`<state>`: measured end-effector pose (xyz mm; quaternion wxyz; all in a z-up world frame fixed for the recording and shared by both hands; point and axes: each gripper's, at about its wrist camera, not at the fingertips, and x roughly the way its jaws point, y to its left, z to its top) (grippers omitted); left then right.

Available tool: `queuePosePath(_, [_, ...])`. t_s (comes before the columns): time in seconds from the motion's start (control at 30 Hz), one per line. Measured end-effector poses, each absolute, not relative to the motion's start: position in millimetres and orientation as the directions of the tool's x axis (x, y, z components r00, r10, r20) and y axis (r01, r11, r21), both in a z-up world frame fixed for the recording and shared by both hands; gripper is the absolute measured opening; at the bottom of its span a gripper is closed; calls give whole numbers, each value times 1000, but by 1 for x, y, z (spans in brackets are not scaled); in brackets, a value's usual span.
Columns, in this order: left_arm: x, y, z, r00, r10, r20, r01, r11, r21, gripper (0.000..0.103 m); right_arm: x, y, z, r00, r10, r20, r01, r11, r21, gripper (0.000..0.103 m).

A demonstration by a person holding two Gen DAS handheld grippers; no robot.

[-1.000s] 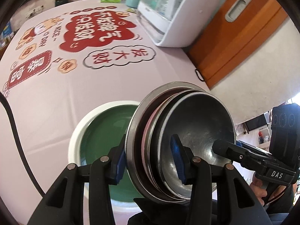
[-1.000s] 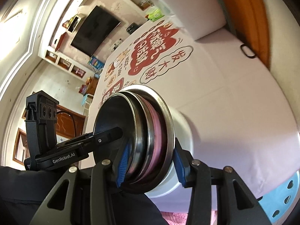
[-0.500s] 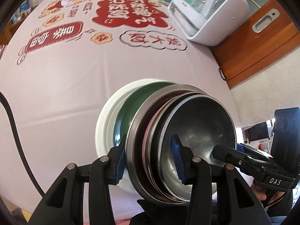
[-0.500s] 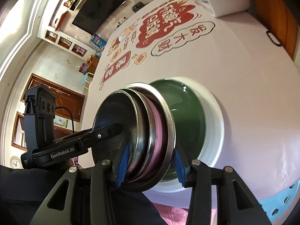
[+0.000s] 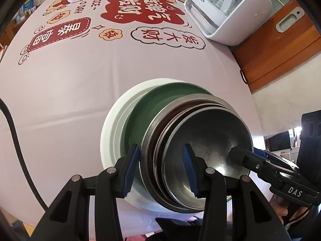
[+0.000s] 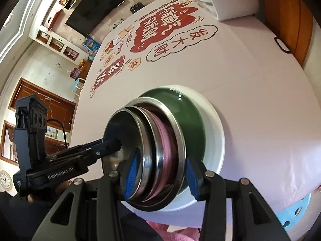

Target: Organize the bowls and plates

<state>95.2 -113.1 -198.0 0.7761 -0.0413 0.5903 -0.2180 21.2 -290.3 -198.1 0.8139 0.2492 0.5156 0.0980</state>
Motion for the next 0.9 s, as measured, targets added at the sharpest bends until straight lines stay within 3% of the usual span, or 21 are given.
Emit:
queuePosePath(0.33, [99,-118,-196,269,-347,-898,225,930,-291,42,31,-304,-197,473,462,-750,89,822,562,45])
queuePosePath(0.7, [81,-102,-178,350,-291,-890,96,957,-275,50,39,-313,-180,504,479,-719,38,819,573,45])
queuePosePath(0.9, [68,-88,-160,412,-295,-862,51,952,-302,57,35,-301,-167,505,484,-714,-8,831,557,56])
